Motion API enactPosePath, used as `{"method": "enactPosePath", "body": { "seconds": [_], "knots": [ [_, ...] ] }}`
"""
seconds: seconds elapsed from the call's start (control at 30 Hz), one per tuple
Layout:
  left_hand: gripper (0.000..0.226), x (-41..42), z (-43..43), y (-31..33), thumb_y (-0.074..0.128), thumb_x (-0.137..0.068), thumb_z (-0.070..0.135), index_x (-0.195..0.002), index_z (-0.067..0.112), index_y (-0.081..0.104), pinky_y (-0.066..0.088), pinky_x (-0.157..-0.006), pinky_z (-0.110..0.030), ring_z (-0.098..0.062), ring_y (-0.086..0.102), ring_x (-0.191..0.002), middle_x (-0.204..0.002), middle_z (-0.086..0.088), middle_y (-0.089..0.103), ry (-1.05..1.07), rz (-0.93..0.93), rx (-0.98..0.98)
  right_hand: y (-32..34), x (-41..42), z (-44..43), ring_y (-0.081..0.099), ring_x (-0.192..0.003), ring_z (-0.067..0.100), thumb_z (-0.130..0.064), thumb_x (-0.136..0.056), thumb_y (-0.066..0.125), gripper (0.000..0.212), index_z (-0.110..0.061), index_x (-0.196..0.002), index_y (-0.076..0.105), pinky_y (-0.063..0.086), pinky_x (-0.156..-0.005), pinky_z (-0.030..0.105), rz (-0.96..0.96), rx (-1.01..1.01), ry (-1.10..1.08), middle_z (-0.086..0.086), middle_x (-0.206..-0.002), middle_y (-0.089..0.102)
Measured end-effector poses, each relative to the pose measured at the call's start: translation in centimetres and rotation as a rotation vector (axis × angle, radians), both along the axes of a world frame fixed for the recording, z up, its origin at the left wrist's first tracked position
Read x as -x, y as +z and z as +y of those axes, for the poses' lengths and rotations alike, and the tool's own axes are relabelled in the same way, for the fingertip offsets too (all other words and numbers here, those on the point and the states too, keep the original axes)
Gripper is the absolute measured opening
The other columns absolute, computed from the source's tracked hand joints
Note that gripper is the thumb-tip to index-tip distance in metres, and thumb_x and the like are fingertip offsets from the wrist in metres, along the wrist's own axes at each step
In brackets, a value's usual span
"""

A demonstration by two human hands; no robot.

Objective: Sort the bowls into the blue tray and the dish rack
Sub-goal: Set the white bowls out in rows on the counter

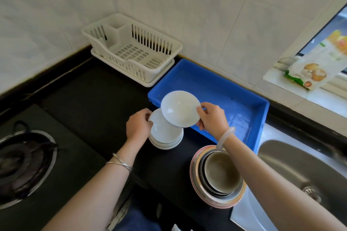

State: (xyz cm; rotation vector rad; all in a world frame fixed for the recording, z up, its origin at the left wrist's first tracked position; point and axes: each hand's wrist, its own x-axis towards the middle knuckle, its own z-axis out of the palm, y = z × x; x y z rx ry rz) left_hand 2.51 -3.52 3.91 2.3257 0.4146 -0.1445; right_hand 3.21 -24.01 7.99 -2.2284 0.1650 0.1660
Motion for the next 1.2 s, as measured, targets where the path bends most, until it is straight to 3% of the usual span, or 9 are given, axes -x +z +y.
{"method": "enactPosePath", "body": {
  "seconds": [0.1,0.27,0.37,0.47,0.67,0.93,1.2],
  "knots": [
    [0.024,-1.0,1.3,1.0,0.059,-0.085,0.009,-0.105,0.023,0.06,0.059,-0.073,-0.038,-0.017,0.062,-0.085,-0.094,0.006,0.058,0.083,0.051,0.155,1.2,-0.4,0.9,0.047,-0.033,0.005,-0.017,-0.095,0.041,0.024,-0.006,-0.084,0.06,0.044,-0.044,0.015,-0.031,-0.027,-0.004,0.004,-0.051,0.059],
    [0.026,-3.3,5.4,2.9,0.061,-0.084,0.005,-0.104,0.021,0.062,0.052,-0.052,-0.024,-0.011,0.06,-0.081,-0.093,0.005,0.06,0.171,-0.001,0.398,3.7,-2.8,4.2,0.046,-0.033,0.008,-0.014,-0.093,0.043,0.023,-0.003,-0.082,0.06,0.041,-0.039,0.014,-0.081,-0.106,0.045,-0.001,-0.044,0.057],
    [0.024,-4.2,9.0,3.4,0.062,-0.083,0.006,-0.1,0.023,0.061,0.051,-0.052,-0.024,-0.012,0.059,-0.082,-0.091,0.007,0.058,0.239,-0.015,0.461,4.5,-5.0,7.2,0.049,-0.035,0.007,-0.014,-0.094,0.042,0.021,-0.009,-0.082,0.059,0.042,-0.039,0.015,-0.078,-0.118,0.114,-0.003,-0.044,0.058],
    [0.022,-4.9,12.9,2.8,0.063,-0.082,0.007,-0.096,0.025,0.059,0.051,-0.053,-0.025,-0.012,0.059,-0.082,-0.088,0.008,0.057,0.346,-0.022,0.472,4.1,-7.2,10.8,0.052,-0.036,0.006,-0.013,-0.095,0.04,0.02,-0.008,-0.091,0.059,0.044,-0.041,0.014,-0.042,-0.097,0.192,0.005,-0.053,0.062],
    [0.022,-5.5,20.6,0.0,0.063,-0.082,0.005,-0.094,0.023,0.06,0.053,-0.051,-0.025,-0.012,0.061,-0.077,-0.088,0.006,0.059,0.566,-0.058,0.541,0.9,-11.9,19.1,0.055,-0.037,0.005,-0.011,-0.097,0.036,0.02,-0.01,-0.108,0.053,0.047,-0.041,0.016,0.094,-0.099,0.322,0.005,-0.056,0.062],
    [0.023,-8.9,28.9,-3.8,0.062,-0.082,0.002,-0.098,0.018,0.058,0.052,-0.052,-0.029,-0.025,0.06,-0.097,-0.106,-0.005,0.058,0.865,-0.05,0.624,-4.8,-18.4,28.7,0.058,-0.04,0.008,-0.013,-0.097,0.038,0.015,-0.013,-0.108,0.048,0.046,-0.038,0.016,0.253,-0.119,0.24,0.009,-0.062,0.062],
    [0.022,-13.0,32.5,-5.9,0.061,-0.082,-0.001,-0.096,0.015,0.056,0.054,-0.06,-0.034,-0.031,0.061,-0.102,-0.112,-0.01,0.06,0.949,-0.058,0.648,-10.0,-23.3,34.4,0.059,-0.052,0.02,-0.003,-0.092,0.037,0.011,-0.011,-0.098,0.042,0.047,-0.033,0.02,0.368,-0.21,-0.001,0.013,-0.071,0.057]
  ]
}}
